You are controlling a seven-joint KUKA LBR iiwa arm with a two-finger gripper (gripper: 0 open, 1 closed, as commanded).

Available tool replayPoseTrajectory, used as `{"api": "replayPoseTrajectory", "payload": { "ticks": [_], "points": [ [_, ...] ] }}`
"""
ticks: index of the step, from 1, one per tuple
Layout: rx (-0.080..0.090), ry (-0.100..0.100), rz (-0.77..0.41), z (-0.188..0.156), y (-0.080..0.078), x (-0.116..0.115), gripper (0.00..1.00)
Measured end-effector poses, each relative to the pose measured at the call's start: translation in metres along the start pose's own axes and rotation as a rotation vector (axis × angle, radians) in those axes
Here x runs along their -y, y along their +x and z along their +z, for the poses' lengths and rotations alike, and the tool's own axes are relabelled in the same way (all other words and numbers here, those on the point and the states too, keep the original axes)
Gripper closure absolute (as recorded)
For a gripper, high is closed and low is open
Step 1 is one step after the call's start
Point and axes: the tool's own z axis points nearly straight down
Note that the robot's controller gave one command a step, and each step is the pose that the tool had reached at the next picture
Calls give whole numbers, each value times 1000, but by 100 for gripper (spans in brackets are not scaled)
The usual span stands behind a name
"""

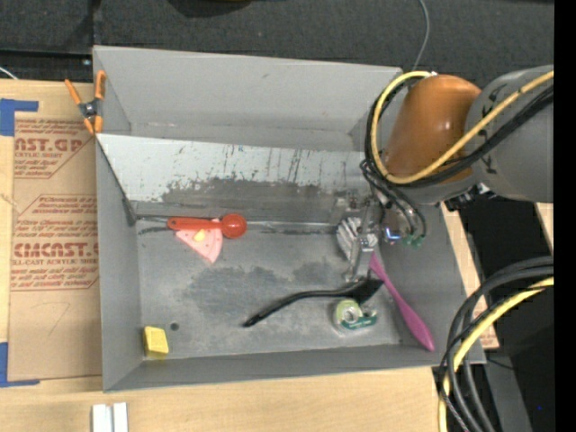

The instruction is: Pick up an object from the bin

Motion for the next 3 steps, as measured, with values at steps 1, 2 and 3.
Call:
{"api": "replayPoseTrajectory", "payload": {
  "ticks": [1,2,3],
  "points": [
    [0,0,0,0,0,0,0],
    [8,-1,6,13,1,10,0],
    [8,1,-429,30,11,35,0]
  ]
}}
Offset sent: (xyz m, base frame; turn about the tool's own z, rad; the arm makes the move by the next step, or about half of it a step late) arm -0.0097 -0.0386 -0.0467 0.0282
